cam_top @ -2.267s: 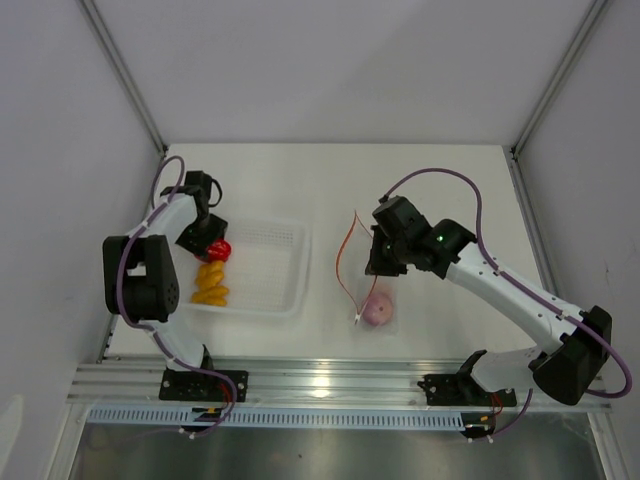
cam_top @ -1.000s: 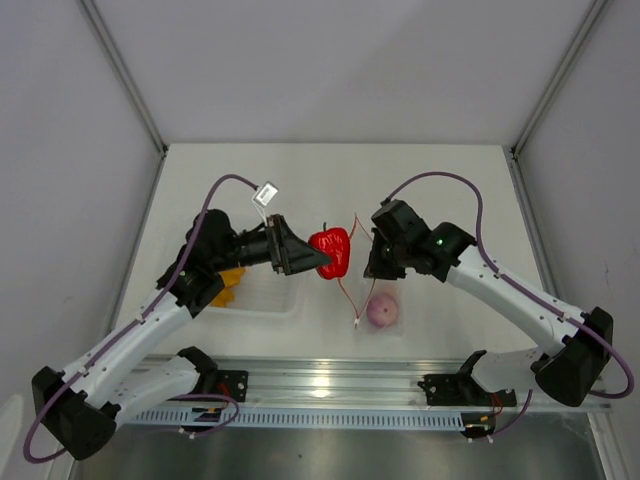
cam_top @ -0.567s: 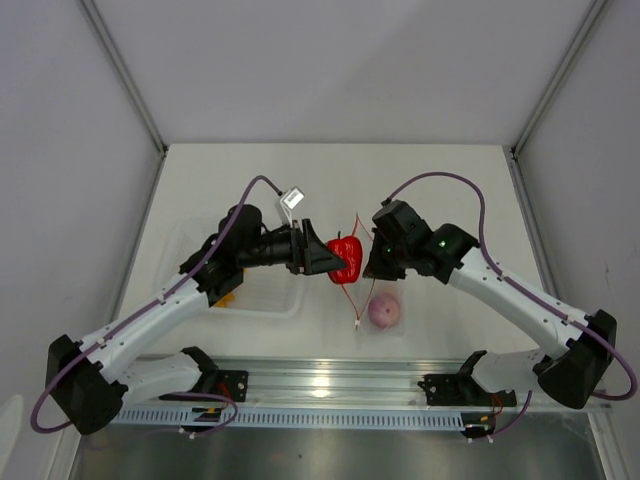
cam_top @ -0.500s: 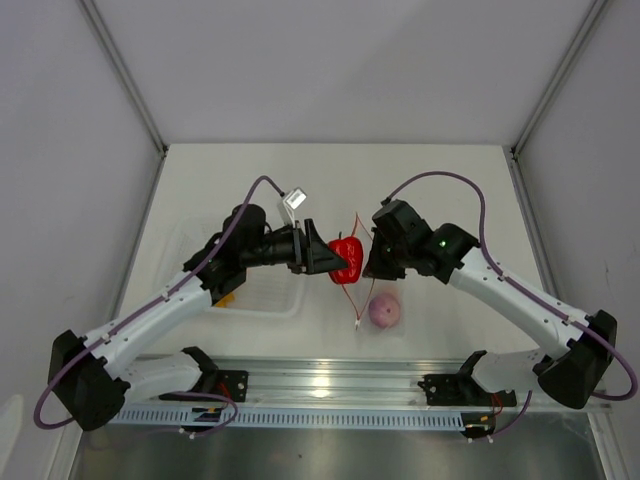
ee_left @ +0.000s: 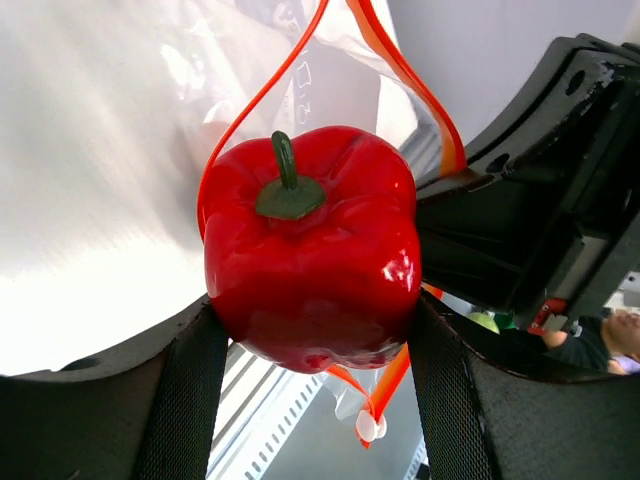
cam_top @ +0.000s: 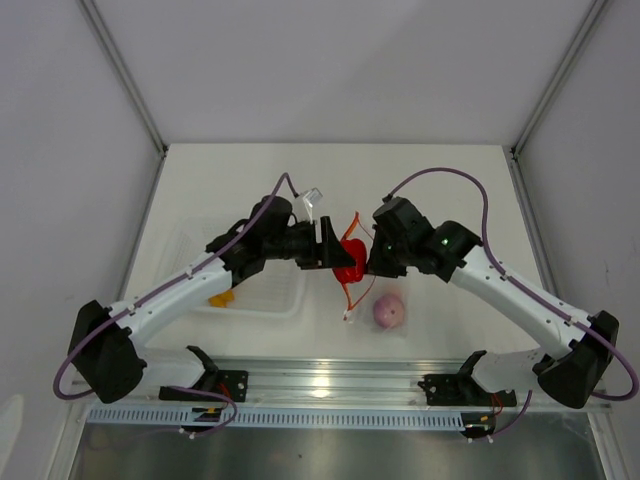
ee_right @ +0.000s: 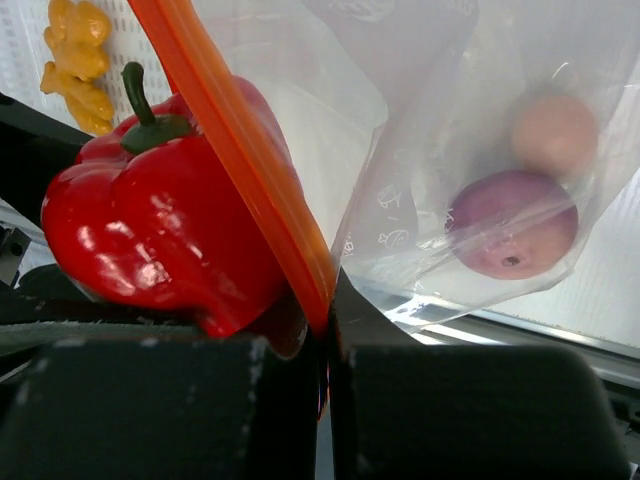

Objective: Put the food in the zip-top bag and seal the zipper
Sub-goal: Place the fake vegetable in the zipper food storage bag, then pick up the fake vegetable from the bin, then place the fake vegetable in the zipper food storage bag.

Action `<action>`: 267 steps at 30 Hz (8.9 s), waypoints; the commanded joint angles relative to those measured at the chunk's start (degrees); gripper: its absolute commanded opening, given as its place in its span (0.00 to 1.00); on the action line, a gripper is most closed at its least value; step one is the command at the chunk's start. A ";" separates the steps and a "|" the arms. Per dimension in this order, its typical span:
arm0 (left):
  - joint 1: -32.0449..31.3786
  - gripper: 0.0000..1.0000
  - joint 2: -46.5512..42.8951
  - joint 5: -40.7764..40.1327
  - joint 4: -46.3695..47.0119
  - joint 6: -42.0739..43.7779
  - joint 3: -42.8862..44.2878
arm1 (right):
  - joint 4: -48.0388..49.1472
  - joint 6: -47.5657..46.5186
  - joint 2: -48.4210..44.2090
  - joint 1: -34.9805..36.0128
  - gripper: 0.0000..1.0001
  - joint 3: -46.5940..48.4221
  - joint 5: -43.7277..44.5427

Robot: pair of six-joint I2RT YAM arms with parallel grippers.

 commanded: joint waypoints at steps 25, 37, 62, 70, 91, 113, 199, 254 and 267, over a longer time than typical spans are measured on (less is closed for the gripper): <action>-4.66 0.78 -1.17 -7.53 -10.55 11.15 8.50 | 1.09 0.45 0.42 0.67 0.00 1.26 1.35; -4.66 0.80 -1.08 -7.70 -11.52 10.71 7.71 | 0.05 0.90 -0.72 0.76 0.00 2.05 1.70; -3.96 0.79 -18.56 -21.67 -13.54 11.85 5.69 | -2.86 -2.70 -5.73 -6.17 0.00 4.26 -3.04; 0.52 0.77 -25.24 -23.53 -16.97 14.49 6.57 | -5.40 -6.57 -5.21 -9.68 0.00 6.98 -3.57; 30.93 1.00 -3.46 -38.91 -46.68 -7.04 11.23 | -3.03 -7.54 -5.64 -9.78 0.00 1.08 -3.84; 35.24 0.99 -2.84 -33.89 -40.00 -38.94 -5.57 | 0.13 -7.46 -5.73 -9.52 0.00 -3.14 -5.07; 26.02 0.15 10.53 -40.93 -40.52 -36.14 5.69 | 0.40 -4.82 -5.64 -6.53 0.00 -3.31 -3.57; 7.56 0.13 -6.44 40.28 62.66 -58.55 -12.69 | -1.36 -8.95 2.88 -6.18 0.00 5.39 0.91; 5.45 0.16 -1.26 37.91 60.55 -59.33 -11.27 | -0.40 -7.89 3.76 -4.51 0.00 6.44 0.65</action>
